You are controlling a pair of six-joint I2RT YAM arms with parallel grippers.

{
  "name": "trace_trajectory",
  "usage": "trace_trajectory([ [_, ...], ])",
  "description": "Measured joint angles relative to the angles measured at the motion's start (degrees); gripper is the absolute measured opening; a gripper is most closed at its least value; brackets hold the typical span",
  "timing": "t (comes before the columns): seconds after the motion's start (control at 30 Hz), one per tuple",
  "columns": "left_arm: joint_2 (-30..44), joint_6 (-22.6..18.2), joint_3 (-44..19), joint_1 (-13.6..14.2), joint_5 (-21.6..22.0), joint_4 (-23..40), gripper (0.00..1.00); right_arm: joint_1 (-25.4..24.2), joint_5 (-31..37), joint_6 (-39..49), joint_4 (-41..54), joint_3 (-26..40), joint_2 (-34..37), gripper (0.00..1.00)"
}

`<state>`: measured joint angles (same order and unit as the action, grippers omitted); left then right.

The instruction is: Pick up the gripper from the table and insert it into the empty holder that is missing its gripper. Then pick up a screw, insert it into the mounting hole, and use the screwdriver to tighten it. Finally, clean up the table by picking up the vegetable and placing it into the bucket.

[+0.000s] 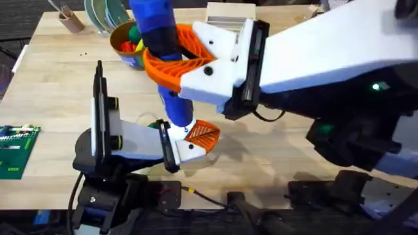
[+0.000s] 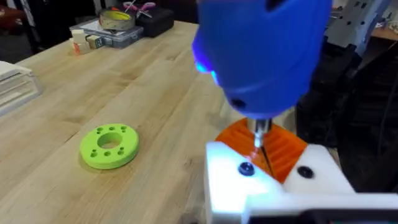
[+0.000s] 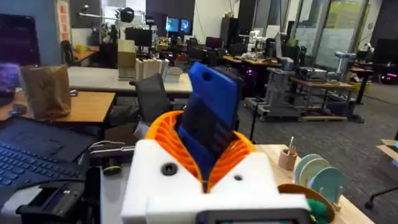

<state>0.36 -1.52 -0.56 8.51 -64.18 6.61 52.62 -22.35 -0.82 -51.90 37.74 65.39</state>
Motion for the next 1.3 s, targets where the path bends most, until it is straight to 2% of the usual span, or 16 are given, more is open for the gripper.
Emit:
trace_trajectory([
  [1.3,0.0,0.1,0.0,0.0,0.0,0.0,0.005,0.0,0.0,0.0,1.6,0.0,2.6,0.028],
])
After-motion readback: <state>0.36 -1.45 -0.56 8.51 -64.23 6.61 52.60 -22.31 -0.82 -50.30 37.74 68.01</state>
